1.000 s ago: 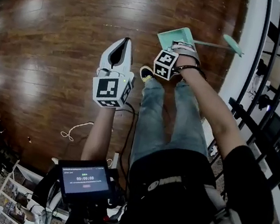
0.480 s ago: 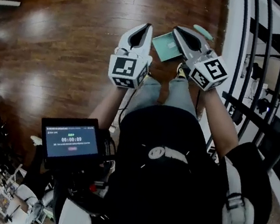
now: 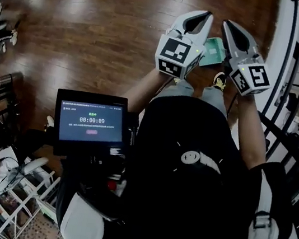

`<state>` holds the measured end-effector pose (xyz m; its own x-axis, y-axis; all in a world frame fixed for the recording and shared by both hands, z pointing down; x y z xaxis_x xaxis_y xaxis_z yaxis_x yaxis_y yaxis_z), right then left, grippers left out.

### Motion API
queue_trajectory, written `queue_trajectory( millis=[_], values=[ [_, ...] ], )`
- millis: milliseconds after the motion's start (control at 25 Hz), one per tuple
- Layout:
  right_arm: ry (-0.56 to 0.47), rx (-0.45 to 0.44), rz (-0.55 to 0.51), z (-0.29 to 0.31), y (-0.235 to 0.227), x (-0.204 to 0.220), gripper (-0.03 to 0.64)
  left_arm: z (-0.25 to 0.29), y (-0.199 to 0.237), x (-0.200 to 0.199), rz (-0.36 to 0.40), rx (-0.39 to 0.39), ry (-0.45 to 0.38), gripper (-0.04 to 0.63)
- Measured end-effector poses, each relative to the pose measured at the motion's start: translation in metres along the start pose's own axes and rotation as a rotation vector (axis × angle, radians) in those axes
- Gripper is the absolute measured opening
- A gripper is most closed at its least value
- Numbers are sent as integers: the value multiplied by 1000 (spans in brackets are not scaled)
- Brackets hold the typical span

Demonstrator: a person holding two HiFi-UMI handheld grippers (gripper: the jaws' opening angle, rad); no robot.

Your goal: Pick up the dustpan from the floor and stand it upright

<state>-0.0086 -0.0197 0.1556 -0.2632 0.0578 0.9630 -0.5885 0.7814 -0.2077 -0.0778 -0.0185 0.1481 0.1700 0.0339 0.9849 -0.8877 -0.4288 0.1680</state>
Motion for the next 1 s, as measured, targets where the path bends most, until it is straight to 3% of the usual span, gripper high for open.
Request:
queue_trajectory(
  millis=[800, 1000],
  values=[
    [-10, 20, -38, 4, -14, -14, 2, 11, -14, -10, 97, 49, -24, 18],
    [-3, 30, -30, 6, -16, -11, 2, 10, -11, -9, 66, 39, -42, 18]
  ],
)
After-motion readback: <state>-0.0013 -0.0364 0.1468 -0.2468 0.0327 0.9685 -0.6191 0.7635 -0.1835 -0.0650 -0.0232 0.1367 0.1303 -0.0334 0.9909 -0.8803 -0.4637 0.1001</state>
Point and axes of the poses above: the fingertips, and each gripper's own axes: z forward along the fingers, y to its left, x out of its underside, the point moved 2 cm from there along -z, backward along the fingers, and after that the axes turned 12 degrees about -y, right-handed, at the moved point
